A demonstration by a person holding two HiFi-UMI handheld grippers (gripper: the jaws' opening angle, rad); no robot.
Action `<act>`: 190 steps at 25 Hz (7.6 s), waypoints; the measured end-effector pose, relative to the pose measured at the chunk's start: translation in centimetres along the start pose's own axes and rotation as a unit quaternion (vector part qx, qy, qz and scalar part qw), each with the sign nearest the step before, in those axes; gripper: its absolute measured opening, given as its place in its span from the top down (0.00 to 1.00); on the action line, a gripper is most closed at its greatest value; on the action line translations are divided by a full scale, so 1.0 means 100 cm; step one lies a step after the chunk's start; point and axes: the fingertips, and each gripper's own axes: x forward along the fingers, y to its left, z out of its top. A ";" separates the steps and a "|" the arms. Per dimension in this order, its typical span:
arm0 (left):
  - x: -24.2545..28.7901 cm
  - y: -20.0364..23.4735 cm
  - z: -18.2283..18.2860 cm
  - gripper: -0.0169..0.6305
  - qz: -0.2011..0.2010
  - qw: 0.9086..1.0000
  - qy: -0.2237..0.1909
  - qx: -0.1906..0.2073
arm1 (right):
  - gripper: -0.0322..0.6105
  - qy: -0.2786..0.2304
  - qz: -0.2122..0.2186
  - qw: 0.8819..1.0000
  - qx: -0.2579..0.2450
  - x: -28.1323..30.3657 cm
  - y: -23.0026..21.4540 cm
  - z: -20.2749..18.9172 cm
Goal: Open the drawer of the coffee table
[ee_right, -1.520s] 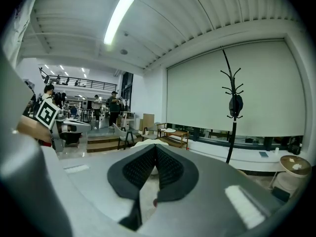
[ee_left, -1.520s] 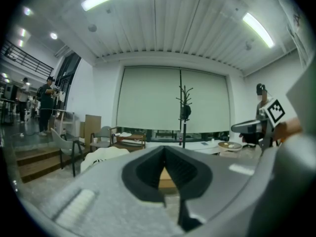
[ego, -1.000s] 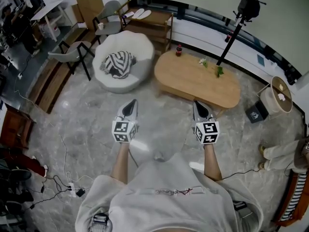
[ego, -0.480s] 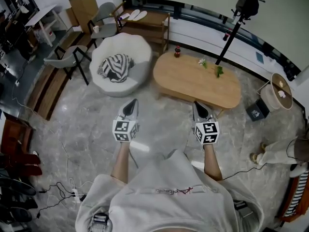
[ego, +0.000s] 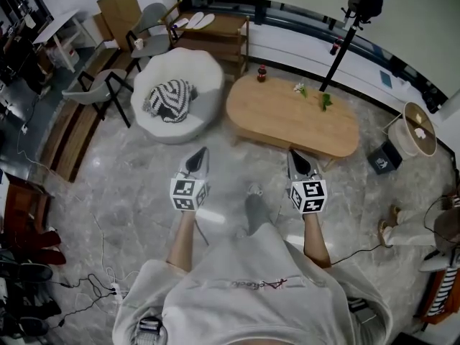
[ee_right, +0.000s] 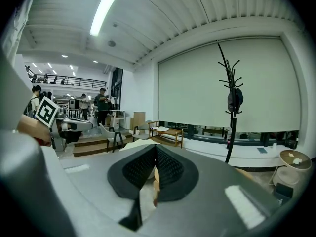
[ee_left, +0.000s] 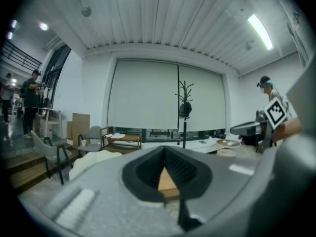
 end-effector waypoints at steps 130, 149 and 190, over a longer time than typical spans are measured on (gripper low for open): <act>0.297 0.078 -0.268 0.98 -0.114 0.974 0.188 -0.052 | 0.95 0.172 -0.116 0.974 0.092 0.208 -0.108 -0.247; 0.401 0.129 -0.572 0.98 -0.096 0.981 0.163 -0.035 | 0.95 0.146 -0.134 0.975 0.101 0.307 -0.163 -0.559; 0.545 0.146 -0.687 0.55 -0.167 0.981 0.095 0.020 | 0.58 0.063 -0.086 0.985 0.135 0.396 -0.295 -0.723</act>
